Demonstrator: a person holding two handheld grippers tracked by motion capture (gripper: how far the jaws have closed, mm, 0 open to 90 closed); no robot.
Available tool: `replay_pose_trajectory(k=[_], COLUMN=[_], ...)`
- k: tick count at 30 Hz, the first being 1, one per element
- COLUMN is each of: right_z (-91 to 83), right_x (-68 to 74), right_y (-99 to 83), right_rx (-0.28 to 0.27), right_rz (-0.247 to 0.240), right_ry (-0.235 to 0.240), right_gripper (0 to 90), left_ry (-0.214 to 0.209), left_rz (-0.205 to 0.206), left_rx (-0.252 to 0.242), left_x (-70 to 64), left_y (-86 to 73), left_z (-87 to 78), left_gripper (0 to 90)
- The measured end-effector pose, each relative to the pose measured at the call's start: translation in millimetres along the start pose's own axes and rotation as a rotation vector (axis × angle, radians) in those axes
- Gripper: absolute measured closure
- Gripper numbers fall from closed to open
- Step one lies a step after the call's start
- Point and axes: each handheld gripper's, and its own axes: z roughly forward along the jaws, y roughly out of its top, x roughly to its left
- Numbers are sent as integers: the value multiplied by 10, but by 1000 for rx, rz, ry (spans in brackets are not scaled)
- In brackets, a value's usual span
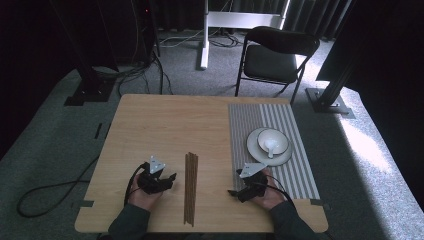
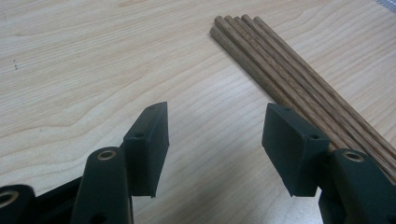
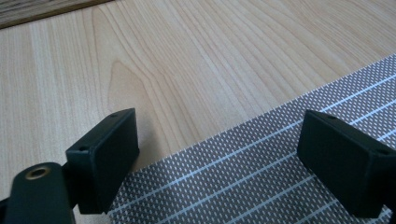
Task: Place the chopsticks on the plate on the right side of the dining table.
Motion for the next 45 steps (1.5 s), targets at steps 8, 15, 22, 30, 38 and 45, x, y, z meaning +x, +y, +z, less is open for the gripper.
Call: replay_pose_trajectory(k=[8, 15, 22, 30, 38, 45], right_z=[0, 0, 0, 0, 0, 0], right_x=[0, 0, 0, 0, 0, -1], right_y=[0, 0, 0, 0, 0, 0], right_rx=[0, 0, 0, 0, 0, 0], right_rz=[0, 0, 0, 0, 0, 0], right_ry=[0, 0, 0, 0, 0, 0], right_gripper=[118, 118, 118, 118, 118, 118], left_ry=[-8, -14, -27, -58, -72, -80], left_rz=[8, 15, 18, 15, 24, 30], left_rx=[-7, -6, -7, -18, -15, -16], left_x=[-48, -73, -103, -153, -200, -227], left_y=[-11, -17, -23, -34, -41, -48], left_z=[-27, -37, -49, -75, -80, -84], left_gripper=[415, 415, 415, 415, 416, 416])
